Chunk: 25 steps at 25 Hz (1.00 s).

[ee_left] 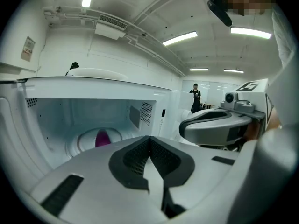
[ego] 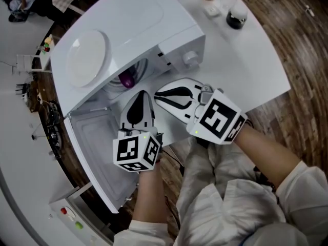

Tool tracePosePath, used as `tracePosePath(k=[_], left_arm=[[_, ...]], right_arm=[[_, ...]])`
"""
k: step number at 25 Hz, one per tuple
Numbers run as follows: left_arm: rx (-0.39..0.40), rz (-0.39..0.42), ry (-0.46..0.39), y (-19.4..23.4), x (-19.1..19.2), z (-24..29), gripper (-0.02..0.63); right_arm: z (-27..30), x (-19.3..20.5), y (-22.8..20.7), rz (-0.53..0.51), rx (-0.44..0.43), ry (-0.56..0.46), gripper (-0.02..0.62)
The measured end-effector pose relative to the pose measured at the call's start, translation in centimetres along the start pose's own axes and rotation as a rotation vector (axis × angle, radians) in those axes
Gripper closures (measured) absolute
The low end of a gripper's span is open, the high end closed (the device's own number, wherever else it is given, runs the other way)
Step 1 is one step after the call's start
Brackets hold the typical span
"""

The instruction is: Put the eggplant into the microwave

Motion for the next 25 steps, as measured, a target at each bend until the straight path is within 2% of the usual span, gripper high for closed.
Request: tracePosePath(k=[8,16,25], left_arm=[[0.075,-0.019,-0.012,-1.8,0.4,-0.9,0.606],[0.109,-0.003,-0.086,-3.2,-1.5,-4.1,0.605],[0.188,0.036,-0.184,-5.7,-2.9,-8.8,0.605]], right_arm=[[-0.4,-0.5,0.7,-0.023,-0.012,-0.005,0.56],[-2.2,-2.1,1.8,-0.032,-0.007,-0.025,0.56],[-4.9,-4.4,4.0,-0.058,-0.019,-0.047,0.56]])
Point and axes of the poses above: the fingertips, and each gripper's own axes: z forward along the fingers, y to its left, x out of its underside, the point moved 2 cm from there along -z, backward along the fingers, and after that the axes turned 12 degrees about y, right-handed, at the moved point
